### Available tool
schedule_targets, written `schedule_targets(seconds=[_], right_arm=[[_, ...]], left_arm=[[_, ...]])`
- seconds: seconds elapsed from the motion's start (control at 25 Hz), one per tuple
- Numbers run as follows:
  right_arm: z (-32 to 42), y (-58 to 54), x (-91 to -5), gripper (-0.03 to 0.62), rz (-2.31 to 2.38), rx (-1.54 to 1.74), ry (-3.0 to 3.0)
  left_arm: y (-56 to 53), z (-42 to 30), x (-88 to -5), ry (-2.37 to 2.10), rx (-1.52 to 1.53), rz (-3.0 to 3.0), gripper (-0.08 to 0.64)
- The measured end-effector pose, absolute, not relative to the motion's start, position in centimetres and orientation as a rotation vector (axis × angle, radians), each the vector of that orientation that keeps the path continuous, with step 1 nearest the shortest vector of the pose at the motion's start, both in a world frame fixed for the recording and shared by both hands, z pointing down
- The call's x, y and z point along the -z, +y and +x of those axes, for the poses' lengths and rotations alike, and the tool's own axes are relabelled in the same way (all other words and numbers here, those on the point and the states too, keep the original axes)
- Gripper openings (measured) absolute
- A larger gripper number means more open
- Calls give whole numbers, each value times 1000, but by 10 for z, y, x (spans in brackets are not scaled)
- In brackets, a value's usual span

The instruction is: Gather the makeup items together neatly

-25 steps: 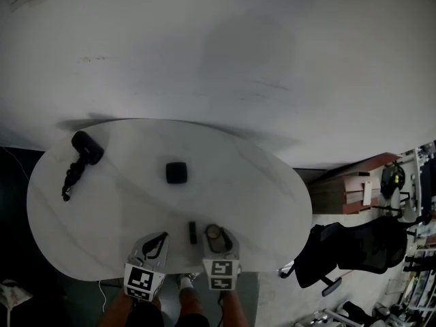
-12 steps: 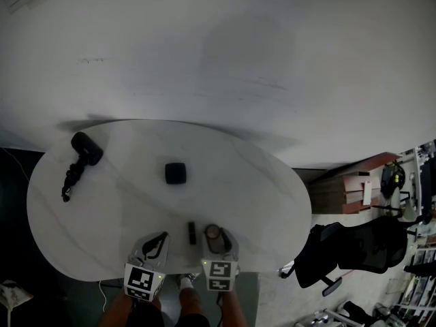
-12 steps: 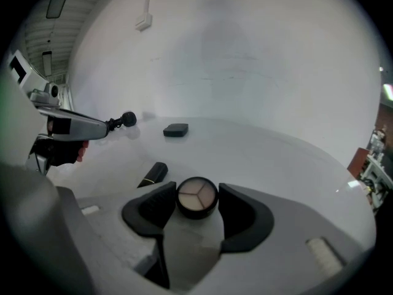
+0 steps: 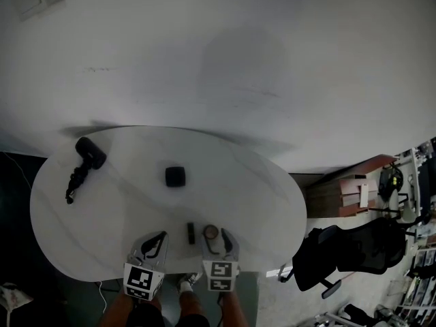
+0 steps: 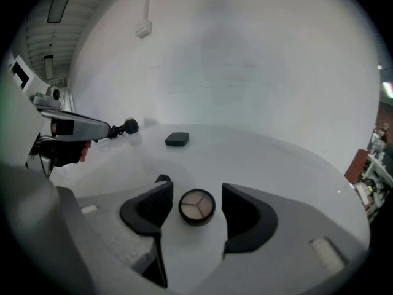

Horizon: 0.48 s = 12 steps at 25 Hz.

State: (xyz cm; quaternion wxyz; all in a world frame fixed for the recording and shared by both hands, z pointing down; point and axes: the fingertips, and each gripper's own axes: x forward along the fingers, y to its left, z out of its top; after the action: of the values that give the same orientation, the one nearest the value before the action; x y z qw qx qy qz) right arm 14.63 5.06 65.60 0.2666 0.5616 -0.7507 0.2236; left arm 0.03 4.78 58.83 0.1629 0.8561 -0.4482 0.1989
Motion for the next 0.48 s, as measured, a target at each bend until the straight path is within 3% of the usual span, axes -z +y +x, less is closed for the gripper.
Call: schedule_targets(seconds=[0.48], right_arm=[[165,48,-551,252,1633,-437,-2096]], left_arm=[[50,15,-502,-1338,-457,2540,11]])
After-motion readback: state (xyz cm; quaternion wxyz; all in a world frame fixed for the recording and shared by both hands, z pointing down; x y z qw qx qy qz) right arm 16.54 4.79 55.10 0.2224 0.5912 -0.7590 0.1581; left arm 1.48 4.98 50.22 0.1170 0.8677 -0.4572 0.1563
